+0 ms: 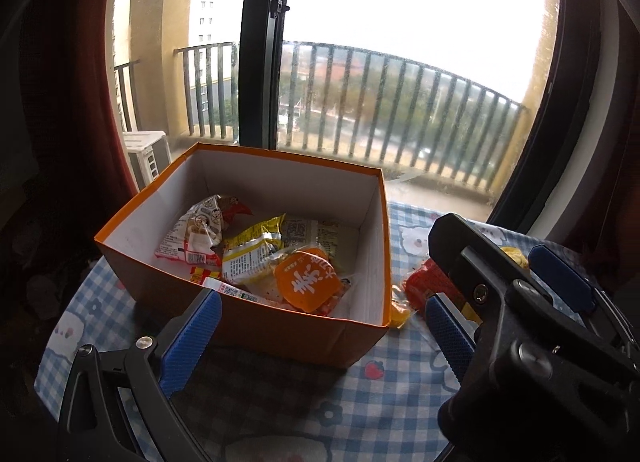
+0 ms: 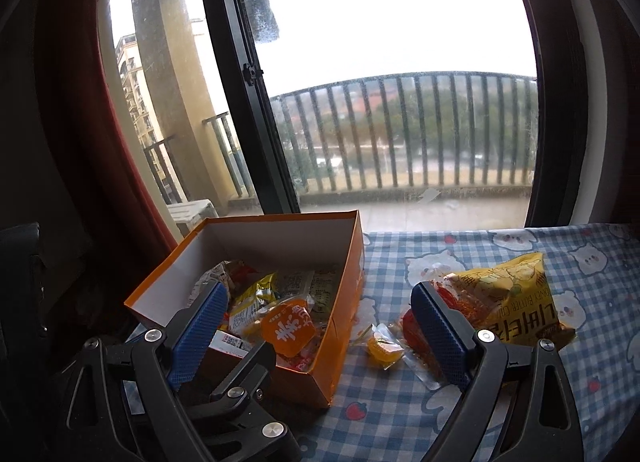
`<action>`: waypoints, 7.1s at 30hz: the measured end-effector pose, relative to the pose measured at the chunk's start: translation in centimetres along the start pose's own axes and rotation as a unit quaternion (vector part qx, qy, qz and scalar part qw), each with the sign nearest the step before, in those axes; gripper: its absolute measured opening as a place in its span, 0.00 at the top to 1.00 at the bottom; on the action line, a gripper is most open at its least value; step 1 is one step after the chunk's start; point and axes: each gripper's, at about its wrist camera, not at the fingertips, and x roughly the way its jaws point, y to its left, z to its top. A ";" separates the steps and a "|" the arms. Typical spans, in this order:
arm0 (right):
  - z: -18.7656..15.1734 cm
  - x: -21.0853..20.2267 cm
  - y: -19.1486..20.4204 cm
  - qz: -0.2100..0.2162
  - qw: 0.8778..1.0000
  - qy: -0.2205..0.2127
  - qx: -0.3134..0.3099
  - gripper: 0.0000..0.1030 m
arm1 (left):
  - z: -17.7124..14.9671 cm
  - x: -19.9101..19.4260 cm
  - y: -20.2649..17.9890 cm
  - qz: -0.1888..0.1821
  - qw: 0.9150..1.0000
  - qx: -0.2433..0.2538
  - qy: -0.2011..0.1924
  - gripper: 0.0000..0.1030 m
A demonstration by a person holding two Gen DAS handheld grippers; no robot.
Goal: Organize snacks
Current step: 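Withdraw both tools from the box toward the remaining snacks, then grasp the yellow honey butter chips bag with the right tool, then grasp the red spicy-strip packet with the left tool while the right tool holds the chips bag, then lift both packets and carry them toward the orange box, then lower both packets into the orange box and open both tools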
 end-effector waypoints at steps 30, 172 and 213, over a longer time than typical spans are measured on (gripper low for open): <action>-4.6 -6.7 -11.8 -0.074 0.997 -0.002 -0.007 0.01 | -6.9 -0.3 -12.6 -0.073 0.995 0.067 0.002 0.01; 2.0 -1.9 -2.2 -0.039 0.999 -0.027 -0.015 0.34 | 2.1 1.1 -0.2 -0.031 0.994 0.065 -0.082 0.64; 1.6 14.6 7.3 0.092 0.992 0.077 -0.031 0.44 | 3.9 7.9 9.0 0.064 0.998 0.007 0.021 0.14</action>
